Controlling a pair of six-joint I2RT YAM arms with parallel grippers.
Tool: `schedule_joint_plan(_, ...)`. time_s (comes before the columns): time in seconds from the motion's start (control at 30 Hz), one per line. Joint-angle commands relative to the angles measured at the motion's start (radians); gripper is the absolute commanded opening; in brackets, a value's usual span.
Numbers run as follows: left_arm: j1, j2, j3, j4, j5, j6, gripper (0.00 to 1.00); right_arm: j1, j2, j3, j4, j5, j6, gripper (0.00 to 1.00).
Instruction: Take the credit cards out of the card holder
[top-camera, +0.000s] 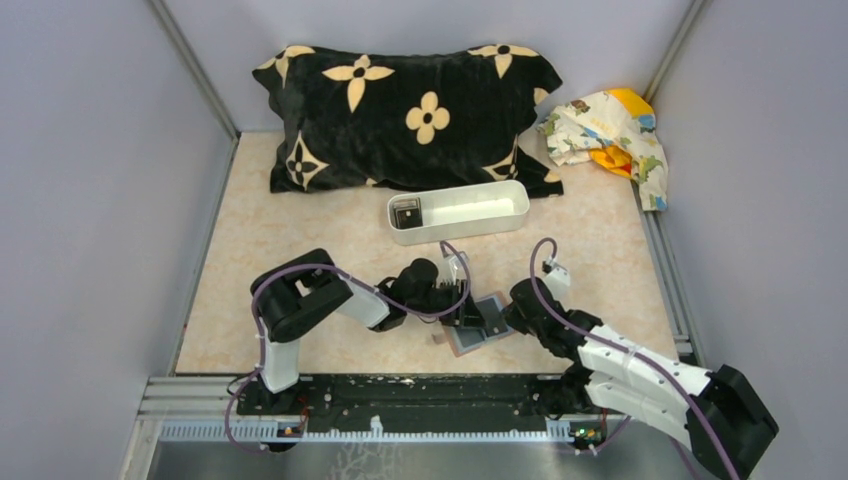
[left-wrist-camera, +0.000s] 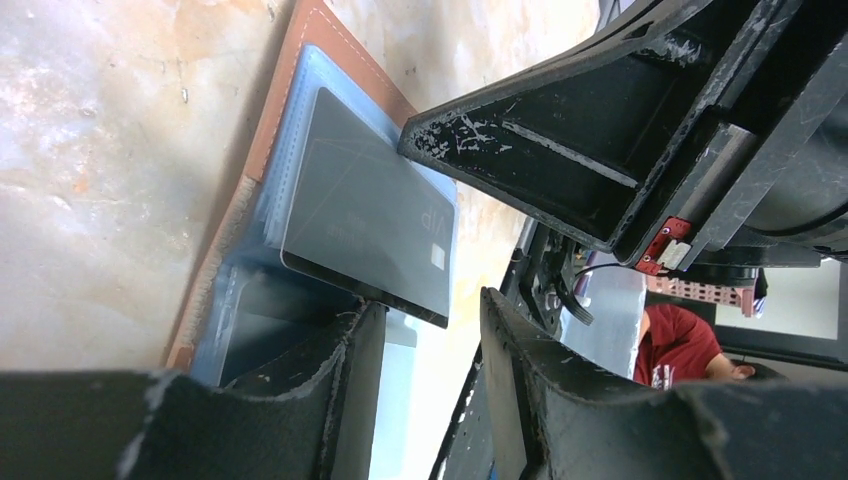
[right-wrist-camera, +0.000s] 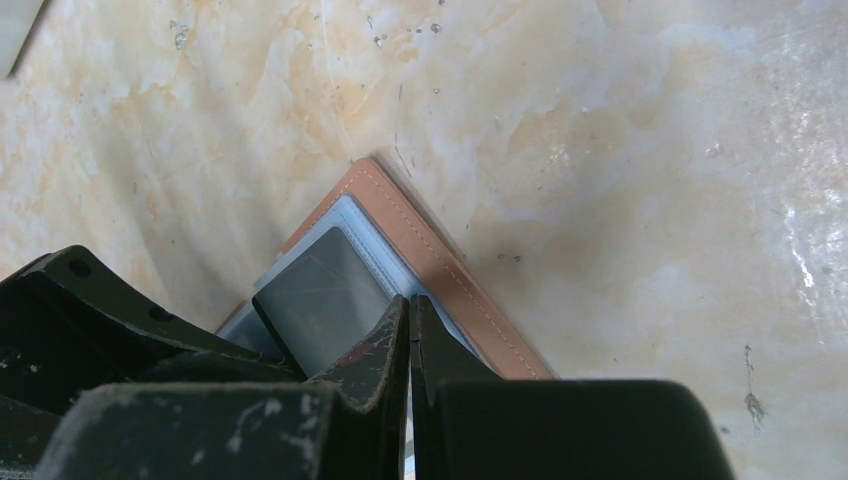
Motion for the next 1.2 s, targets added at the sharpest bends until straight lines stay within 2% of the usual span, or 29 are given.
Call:
schedule_joint_plan(0.0,0.006,-0.012,-0.030,0.094,-0.057,-0.045,0.47,0.012,-0.023,-0.035,-0.001,-0.061,0.000,0.00)
schedule_joint_plan(0.27,0.025,-0.025,-0.076,0.217,-0.067,-0.137,0.47,0.012,-0.069,-0.048,-0.043,-0.055,0.004,0.00)
schedule_joint_plan(0.57,0.028,0.061,-0.076,0.373,-0.033,-0.247,0.47,0.011,-0.051,-0.053,-0.024,-0.074,0.005,0.00)
schedule_joint_plan(1.17,0.030,0.100,-0.046,0.372,-0.066,-0.275,0.46,0.012,-0.042,-0.066,0.002,-0.101,0.013,0.00)
